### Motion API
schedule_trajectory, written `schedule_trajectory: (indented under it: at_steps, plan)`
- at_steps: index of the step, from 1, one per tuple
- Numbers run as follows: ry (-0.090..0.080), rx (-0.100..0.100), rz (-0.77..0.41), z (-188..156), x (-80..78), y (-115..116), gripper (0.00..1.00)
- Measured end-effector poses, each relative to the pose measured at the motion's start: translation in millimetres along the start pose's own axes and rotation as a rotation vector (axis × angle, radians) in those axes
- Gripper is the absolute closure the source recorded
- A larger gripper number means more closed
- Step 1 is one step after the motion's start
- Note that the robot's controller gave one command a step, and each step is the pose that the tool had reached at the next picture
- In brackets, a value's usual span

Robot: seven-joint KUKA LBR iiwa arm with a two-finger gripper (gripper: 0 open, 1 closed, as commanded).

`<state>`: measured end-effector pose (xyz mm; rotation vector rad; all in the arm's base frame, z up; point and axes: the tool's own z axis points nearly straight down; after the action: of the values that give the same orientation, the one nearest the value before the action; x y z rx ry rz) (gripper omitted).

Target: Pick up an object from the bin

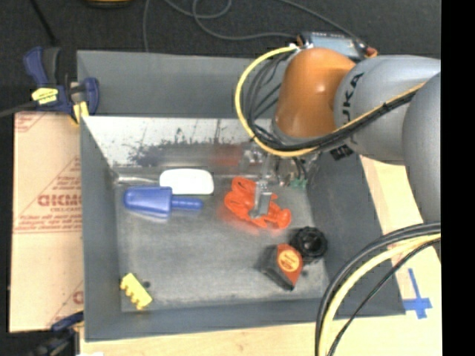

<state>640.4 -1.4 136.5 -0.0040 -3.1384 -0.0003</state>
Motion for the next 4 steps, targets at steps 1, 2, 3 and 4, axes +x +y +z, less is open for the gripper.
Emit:
schedule_trajectory:
  at_steps: [1,2,3,4]
  plan:
    - [-0.008,0.0,0.0,-5,-1.5,0,0.0]
    - [-0.008,-0.002,0.208,8,16.6,-27,0.0]
    - [-0.008,0.001,0.263,29,12.1,-37,0.0]
    - [-0.005,-0.001,0.315,21,23.6,-38,0.0]
